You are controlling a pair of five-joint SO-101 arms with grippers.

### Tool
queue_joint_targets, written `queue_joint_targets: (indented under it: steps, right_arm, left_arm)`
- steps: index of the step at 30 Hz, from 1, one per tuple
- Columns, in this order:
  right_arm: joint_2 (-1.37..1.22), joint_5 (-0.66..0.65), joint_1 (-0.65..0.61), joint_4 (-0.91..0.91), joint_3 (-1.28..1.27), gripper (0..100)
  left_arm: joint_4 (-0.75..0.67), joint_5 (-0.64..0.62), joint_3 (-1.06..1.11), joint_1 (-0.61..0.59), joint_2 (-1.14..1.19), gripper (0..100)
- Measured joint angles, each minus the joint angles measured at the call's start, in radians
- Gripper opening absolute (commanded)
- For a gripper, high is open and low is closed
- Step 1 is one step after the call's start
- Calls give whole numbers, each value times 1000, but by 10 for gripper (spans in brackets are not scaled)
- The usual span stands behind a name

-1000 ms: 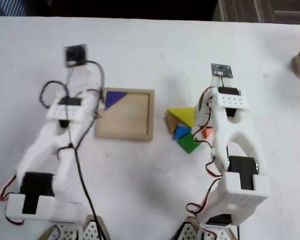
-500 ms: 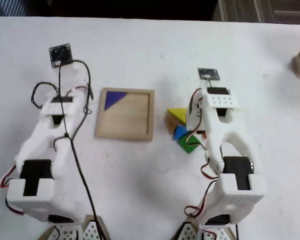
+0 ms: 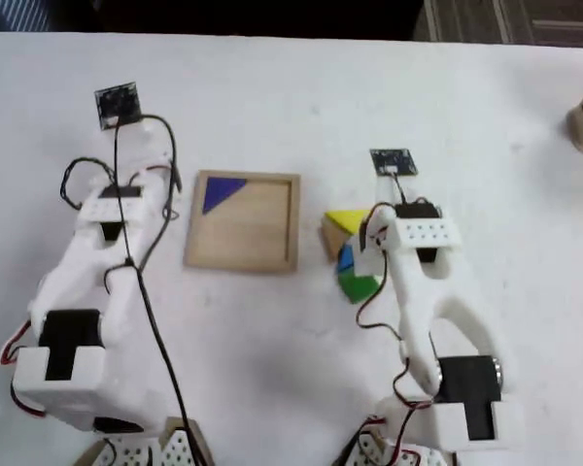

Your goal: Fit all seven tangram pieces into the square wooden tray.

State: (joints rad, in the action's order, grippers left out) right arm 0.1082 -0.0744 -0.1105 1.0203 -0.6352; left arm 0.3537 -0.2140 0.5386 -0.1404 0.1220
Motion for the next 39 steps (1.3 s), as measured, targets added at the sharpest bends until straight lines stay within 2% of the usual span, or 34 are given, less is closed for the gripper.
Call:
queue_joint_targets:
  steps: [4,13,28,35,39]
  right_arm:
    - [5,0,-6,0,-6,168]
    - [5,-6,87,-60,-6,155]
    - [-40,-12,87,-199,3,156]
    - [-269,-12,135,-120,233,156]
    - [-384,-81,137,-49,361,155]
  left_arm:
    - [0,0,0,0,0,24]
    - [0,0,0,0,0,24]
    - [0,0,0,0,0,24]
    - [0,0,0,0,0,24]
    - [0,0,0,0,0,24]
